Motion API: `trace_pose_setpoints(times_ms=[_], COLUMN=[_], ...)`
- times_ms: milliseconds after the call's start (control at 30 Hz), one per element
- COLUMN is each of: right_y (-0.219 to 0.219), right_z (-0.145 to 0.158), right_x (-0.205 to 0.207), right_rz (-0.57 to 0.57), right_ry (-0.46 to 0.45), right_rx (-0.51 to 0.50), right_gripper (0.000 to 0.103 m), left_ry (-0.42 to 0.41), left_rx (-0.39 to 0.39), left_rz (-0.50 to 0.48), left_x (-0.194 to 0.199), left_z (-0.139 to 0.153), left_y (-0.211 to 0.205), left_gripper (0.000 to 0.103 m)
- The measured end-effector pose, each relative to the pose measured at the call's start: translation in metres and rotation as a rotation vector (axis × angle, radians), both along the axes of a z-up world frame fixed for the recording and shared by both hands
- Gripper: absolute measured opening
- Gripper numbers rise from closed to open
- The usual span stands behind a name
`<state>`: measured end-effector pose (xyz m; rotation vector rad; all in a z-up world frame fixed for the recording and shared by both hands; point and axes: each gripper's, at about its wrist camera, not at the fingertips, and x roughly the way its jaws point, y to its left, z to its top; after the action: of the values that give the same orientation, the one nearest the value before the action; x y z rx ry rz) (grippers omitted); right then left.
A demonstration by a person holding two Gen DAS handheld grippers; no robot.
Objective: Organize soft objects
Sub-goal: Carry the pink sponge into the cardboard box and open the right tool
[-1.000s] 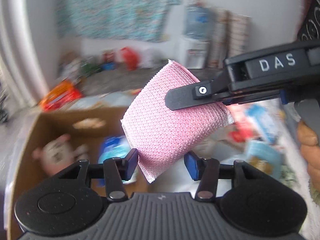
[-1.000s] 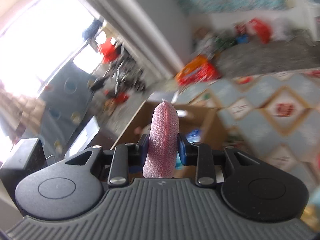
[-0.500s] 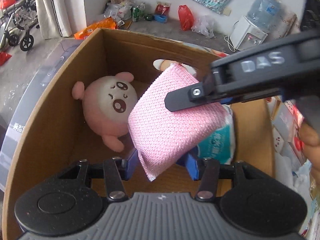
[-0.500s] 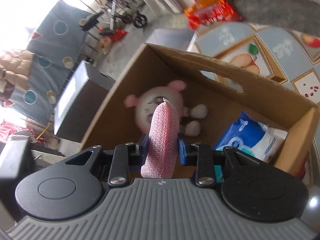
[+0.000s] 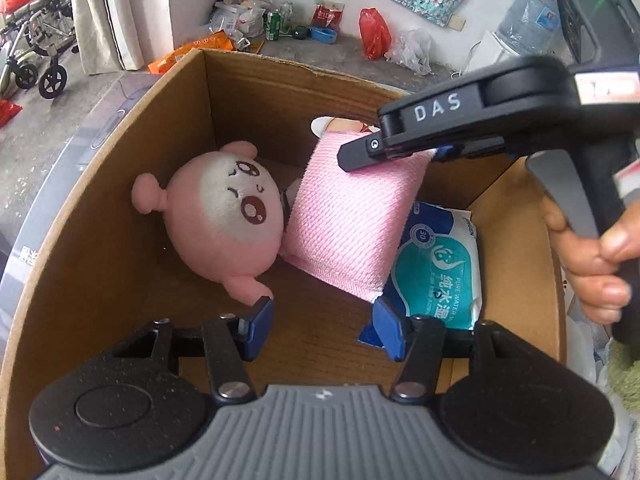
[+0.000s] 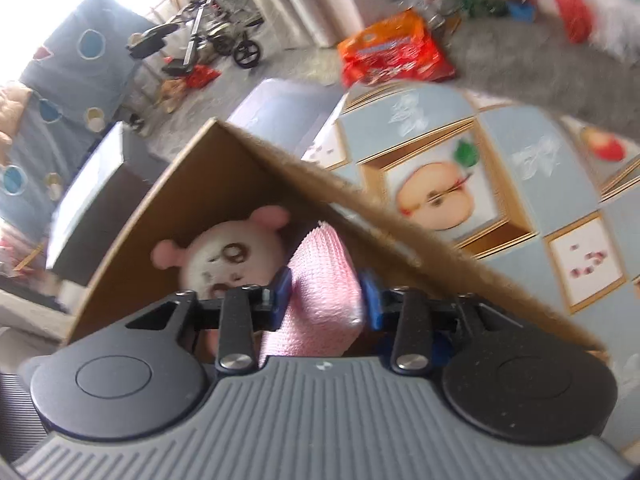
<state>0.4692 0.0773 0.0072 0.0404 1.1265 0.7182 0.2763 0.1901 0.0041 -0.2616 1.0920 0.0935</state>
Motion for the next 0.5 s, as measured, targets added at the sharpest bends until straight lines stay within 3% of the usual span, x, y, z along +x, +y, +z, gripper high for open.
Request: trace_pose_setpoints(times_ms=[133,500], right_y=[-0.002,-0.031], right_z=[-0.004,0.033], right_x=[0.006,-0.012], right_rz=[-0.021,-0.092], right_ry=[-0.013,-0.102], right_rx=[-0.010,0.081], right_gripper=[0.052,0.053], left_ry=[-0.007,-0.068], left_rx=[0.000,0.026], left_rz=[0.003,0.000], left_x=[0.001,-0.015], left_z=[0.000,0.019], left_y=[0.004,-0.002], left_gripper=[0.064,0.071])
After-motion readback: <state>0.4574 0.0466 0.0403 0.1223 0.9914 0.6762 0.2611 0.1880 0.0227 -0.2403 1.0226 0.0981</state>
